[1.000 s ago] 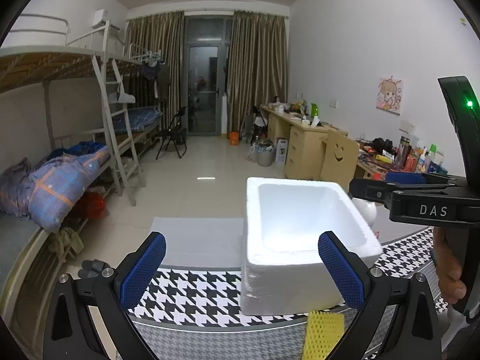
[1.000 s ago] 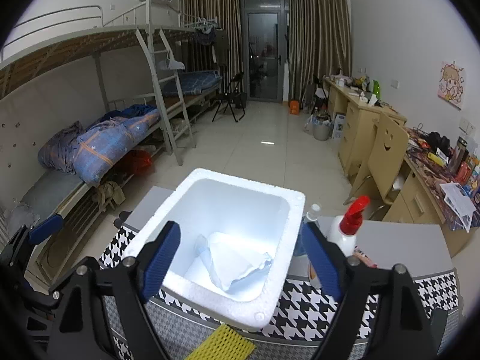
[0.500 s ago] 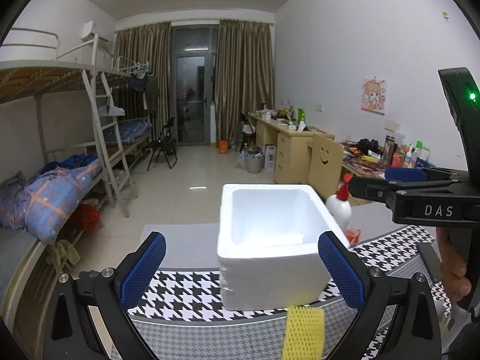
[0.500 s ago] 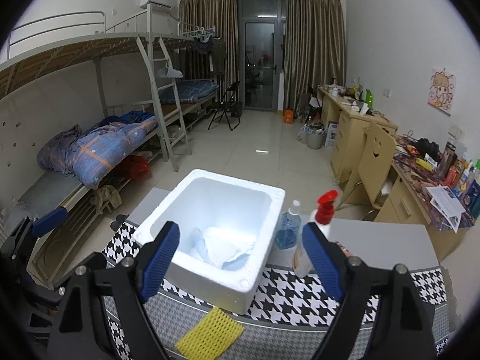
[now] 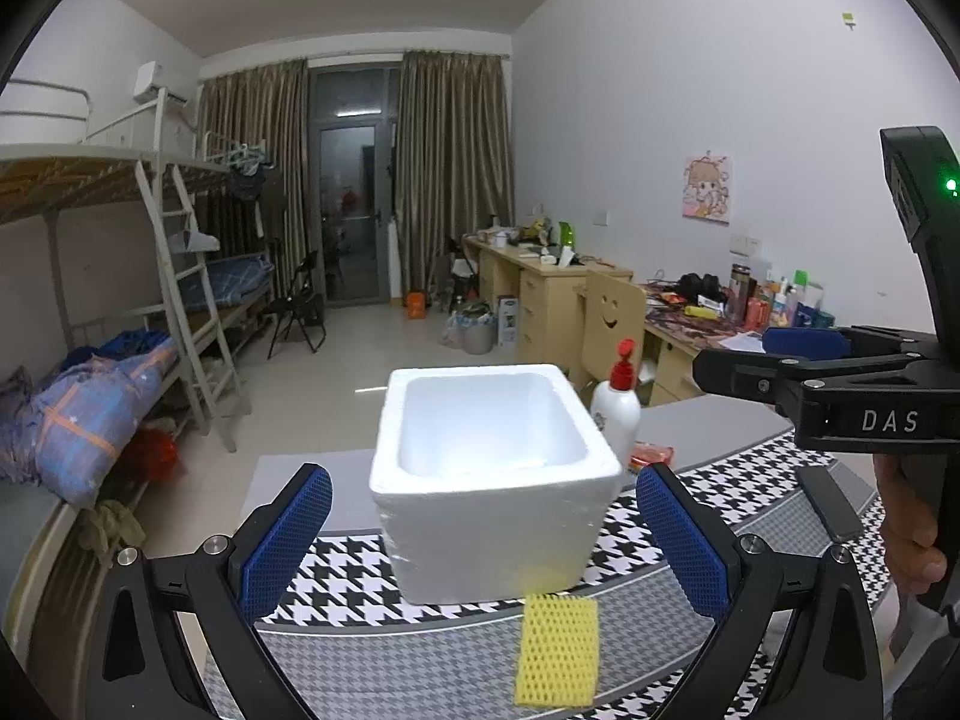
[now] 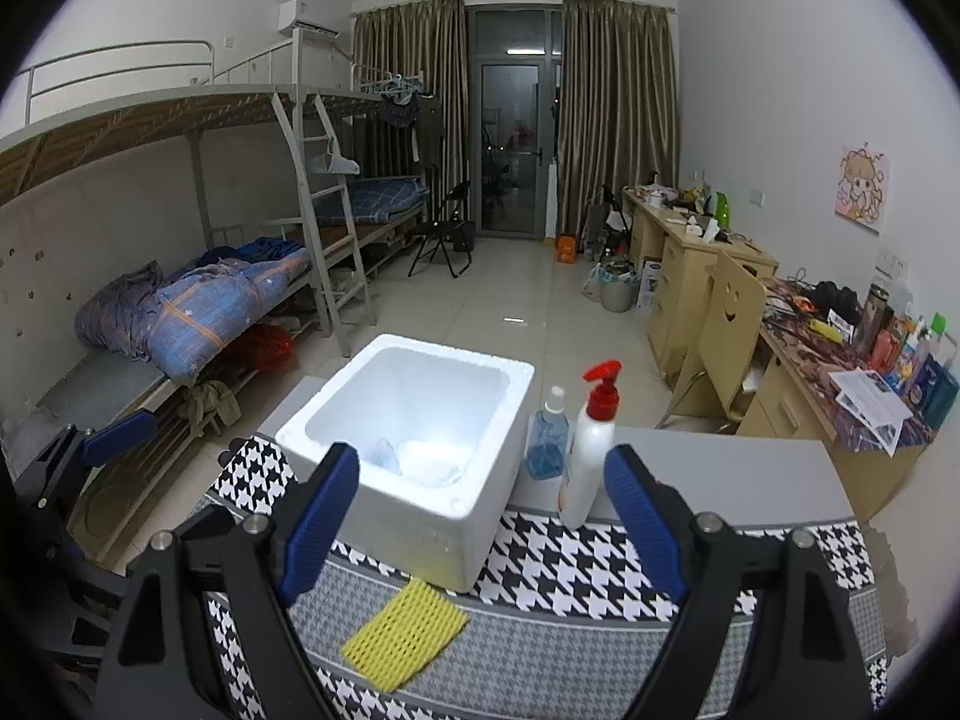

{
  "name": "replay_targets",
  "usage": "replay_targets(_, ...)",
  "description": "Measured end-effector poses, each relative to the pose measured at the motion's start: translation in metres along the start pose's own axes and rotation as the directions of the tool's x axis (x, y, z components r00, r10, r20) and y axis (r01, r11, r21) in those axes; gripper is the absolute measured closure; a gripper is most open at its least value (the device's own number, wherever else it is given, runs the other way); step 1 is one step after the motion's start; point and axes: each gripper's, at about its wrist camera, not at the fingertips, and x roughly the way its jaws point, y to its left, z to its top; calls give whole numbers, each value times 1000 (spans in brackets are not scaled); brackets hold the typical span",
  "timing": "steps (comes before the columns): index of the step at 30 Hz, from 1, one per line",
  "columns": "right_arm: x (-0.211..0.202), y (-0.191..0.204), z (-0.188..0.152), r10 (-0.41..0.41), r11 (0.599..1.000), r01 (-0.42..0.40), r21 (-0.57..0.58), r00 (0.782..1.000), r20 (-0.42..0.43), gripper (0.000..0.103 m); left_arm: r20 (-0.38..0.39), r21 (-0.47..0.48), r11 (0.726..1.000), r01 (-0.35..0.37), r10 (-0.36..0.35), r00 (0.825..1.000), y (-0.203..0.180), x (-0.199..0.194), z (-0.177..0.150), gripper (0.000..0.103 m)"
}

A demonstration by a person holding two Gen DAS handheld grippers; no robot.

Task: Organize soft objects
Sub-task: 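Move both grippers back from the box toward the yellow net sleeve and sock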

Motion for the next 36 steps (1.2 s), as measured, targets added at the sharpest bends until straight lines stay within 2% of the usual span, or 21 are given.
replay_targets(9, -24, -14, -22, -8, 1000, 7, 22, 1000, 22, 16, -10, -7, 1000, 12, -13, 1000, -15, 3, -12, 1)
replay_targets(24, -45, -30, -55, -2, 998, 2, 60, 1000, 10, 16, -46, -9, 996, 84, -84, 995, -37, 10, -41, 1)
replay_targets(33, -62, -46, -84, -48, 994, 48, 95, 999, -2, 16, -90, 2, 998, 60, -60, 994, -42, 26, -59, 1)
replay_targets(36, -68, -48, -92, -87, 992, 87, 91, 996, -3, 16, -97, -1, 998, 62, -62, 993, -42, 27, -63, 1)
